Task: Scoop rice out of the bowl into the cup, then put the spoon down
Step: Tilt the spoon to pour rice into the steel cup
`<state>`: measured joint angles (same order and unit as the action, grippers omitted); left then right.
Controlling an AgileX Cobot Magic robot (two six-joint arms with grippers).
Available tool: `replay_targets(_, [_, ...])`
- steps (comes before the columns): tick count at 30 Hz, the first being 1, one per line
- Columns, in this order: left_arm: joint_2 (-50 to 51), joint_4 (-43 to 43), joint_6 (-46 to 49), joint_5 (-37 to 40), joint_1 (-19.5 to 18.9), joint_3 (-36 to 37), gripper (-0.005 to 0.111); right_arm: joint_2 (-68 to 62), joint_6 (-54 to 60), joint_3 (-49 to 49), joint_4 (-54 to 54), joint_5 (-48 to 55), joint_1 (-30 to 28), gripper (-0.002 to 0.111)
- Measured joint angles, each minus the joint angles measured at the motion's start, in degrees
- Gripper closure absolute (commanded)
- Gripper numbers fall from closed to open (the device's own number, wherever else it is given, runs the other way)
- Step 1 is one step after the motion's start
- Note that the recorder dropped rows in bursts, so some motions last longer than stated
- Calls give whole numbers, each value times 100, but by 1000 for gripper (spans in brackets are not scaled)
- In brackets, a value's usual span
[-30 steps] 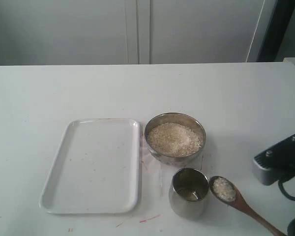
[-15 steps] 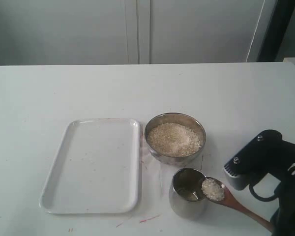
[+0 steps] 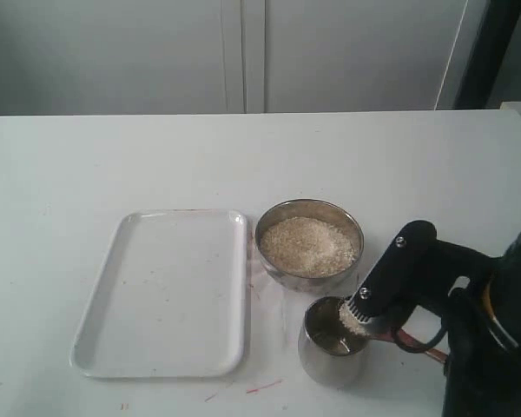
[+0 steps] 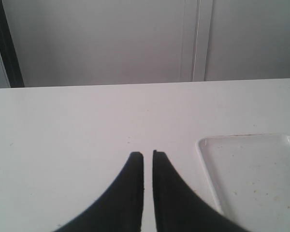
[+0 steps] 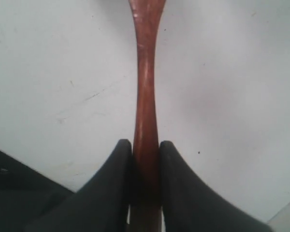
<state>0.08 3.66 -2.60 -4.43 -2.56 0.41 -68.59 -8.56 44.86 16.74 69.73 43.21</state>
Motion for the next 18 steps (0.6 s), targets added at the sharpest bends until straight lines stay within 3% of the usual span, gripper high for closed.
replay_targets(18, [0,0,0,0,0,0,92,-307,-879,0,1034,0,881,108])
